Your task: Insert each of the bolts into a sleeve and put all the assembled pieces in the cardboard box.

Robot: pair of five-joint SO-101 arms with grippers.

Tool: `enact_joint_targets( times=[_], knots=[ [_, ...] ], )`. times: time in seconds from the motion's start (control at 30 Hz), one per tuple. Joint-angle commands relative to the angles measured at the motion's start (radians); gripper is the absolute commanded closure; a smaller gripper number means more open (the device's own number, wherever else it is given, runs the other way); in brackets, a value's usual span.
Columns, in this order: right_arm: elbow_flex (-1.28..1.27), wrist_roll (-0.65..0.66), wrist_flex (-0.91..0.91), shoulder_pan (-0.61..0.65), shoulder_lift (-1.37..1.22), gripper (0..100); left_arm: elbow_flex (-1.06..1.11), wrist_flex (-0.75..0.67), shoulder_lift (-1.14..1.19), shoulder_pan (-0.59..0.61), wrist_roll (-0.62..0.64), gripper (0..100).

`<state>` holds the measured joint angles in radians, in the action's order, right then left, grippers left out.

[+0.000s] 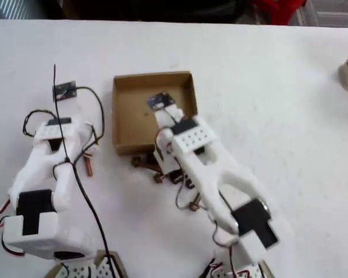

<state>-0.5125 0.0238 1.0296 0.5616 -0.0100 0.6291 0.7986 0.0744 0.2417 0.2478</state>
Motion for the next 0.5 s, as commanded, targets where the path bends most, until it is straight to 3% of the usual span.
enact_joint_targets(
  times=[0.0, 0.3, 0.37, 0.47],
  knots=[
    [-0.21, -0.005, -0.294, 0.012, 0.185, 98.2, -0.049, -0.012, -0.005, 0.016, -0.009, 98],
    [-0.551, 0.002, -0.705, 0.013, 0.348, 98.3, -0.049, -0.012, -0.005, 0.015, -0.009, 98],
    [-0.548, 0.006, -0.602, 0.013, 0.363, 98.3, -0.049, -0.012, -0.005, 0.015, -0.009, 98],
    [-0.423, 0.021, -0.243, 0.018, 0.369, 98.3, -0.049, -0.012, -0.005, 0.015, -0.009, 98]
  ],
)
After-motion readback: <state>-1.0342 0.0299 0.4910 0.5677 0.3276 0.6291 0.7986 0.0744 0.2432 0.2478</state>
